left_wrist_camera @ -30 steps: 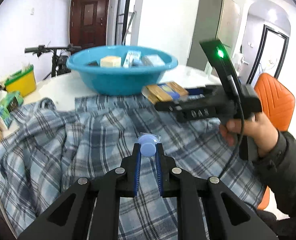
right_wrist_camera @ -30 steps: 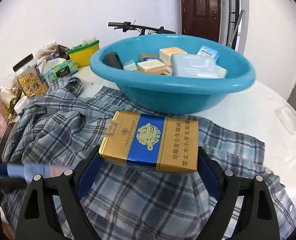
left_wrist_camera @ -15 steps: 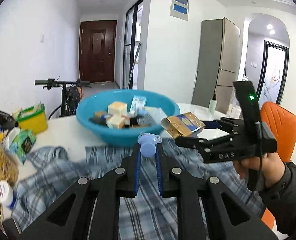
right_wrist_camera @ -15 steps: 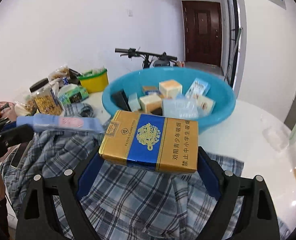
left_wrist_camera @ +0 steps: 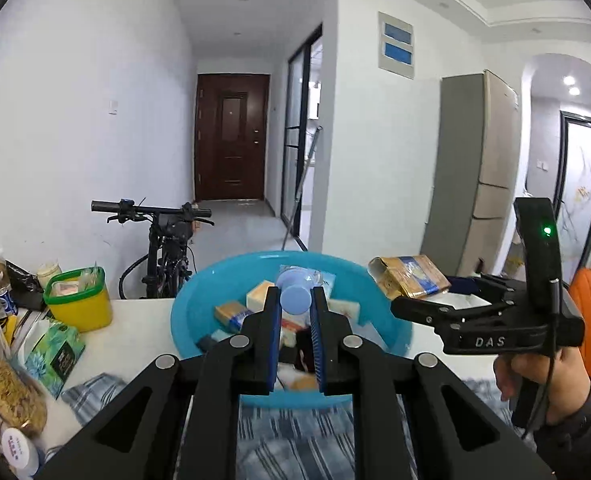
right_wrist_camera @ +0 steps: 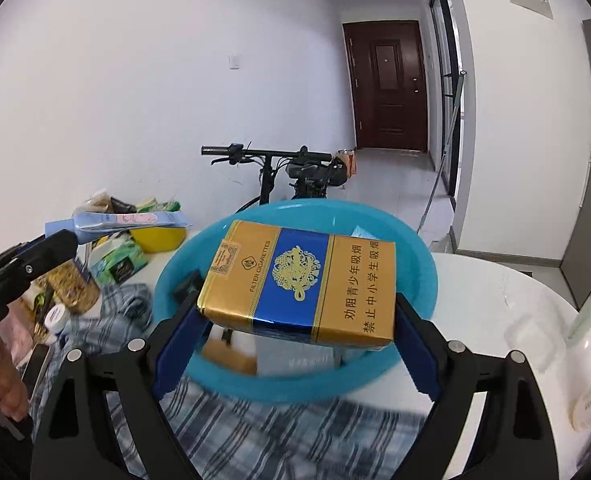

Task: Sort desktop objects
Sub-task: 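Carry the blue tube and gold box over the basin with both grippers, then open the left gripper to drop the blue tube into the basin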

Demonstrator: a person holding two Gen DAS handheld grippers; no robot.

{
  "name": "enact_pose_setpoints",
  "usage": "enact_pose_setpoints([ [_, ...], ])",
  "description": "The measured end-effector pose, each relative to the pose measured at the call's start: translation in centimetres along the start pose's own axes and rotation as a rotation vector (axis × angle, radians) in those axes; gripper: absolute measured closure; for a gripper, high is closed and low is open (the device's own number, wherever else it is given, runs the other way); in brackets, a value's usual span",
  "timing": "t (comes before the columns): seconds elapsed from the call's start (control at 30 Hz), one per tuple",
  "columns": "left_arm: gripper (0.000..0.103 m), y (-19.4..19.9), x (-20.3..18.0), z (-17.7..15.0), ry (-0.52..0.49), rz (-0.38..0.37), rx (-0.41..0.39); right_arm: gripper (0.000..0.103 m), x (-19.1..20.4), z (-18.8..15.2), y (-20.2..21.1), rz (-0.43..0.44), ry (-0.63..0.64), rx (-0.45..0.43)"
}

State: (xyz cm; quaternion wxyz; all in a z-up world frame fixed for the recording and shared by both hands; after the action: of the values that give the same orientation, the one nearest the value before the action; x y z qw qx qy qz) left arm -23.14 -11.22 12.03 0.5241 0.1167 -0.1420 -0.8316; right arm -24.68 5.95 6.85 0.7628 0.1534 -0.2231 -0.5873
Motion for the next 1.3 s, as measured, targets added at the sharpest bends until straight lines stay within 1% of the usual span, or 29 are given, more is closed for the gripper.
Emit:
enact_pose_setpoints([
  [0.03,0.088,-1.1,0.1,0.1,0.0,0.002,0.011,0.015,-0.1,0.2,-0.5,-0.001,-0.001,-0.001],
  [0.13,0.088,-3.5,0.4,0.0,-0.031,0.039,0.02,0.015,-0.4,0.7,-2.1,0.006,-0.012,-0.004],
  [0.2,0.088,-4.9,0.9,-0.3,-0.014,0.038,0.042,0.015,-0.3,1.1,-3.1,0.014,-0.004,0.007],
  [0.37,0.088,-8.0,2.4,-0.5,0.004,0.065,0.071,0.015,-0.5,2.4,-5.1,-0.018,0.027,0.021],
  [0.47,0.088,-9.4,3.3,-0.4,0.024,0.072,0.068,0.015,-1.0,2.5,-6.0,0.014,-0.023,0.022],
  [0.53,0.088,-10.1,3.7,-0.5,0.029,0.076,0.069,0.015,-0.7,2.4,-6.4,0.021,-0.008,0.032],
  [0.6,0.088,-10.7,4.0,-0.8,0.024,0.083,0.075,0.015,-0.6,2.0,-6.7,0.017,0.006,0.033],
  [0.77,0.088,-11.8,4.2,-1.9,0.021,0.082,0.101,0.015,-1.0,1.5,-7.7,0.018,-0.008,0.038],
  [0.83,0.088,-11.9,4.4,-1.9,0.021,0.096,0.093,0.015,-1.2,1.3,-7.8,0.046,-0.031,0.049],
  [0.93,0.088,-12.0,4.4,-2.1,0.019,0.092,0.098,0.015,-1.5,1.2,-7.4,0.027,-0.034,0.047],
  [1.2,0.088,-12.3,3.9,-2.5,0.008,0.083,0.116,0.015,-1.4,1.3,-7.3,0.024,-0.022,0.044],
  [1.23,0.088,-12.3,3.8,-2.6,0.004,0.081,0.119,0.015,-1.3,1.3,-7.4,0.027,-0.022,0.045],
  [1.3,0.088,-12.4,3.6,-2.7,-0.005,0.077,0.123,0.015,-0.9,1.4,-7.5,0.068,-0.037,0.047],
])
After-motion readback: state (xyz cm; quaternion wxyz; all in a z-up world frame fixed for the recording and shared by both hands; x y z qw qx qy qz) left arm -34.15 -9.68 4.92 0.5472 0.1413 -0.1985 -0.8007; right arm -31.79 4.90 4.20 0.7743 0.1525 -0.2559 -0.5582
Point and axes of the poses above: each gripper's, at about its wrist camera, not at the fingertips, and y roughly against the way its jaws point, x to its left, z to its top, the point moved 6 cm from there along -y, roughly the way its jaws point, and after that the axes turned 4 degrees about z, right-handed, at the moved point
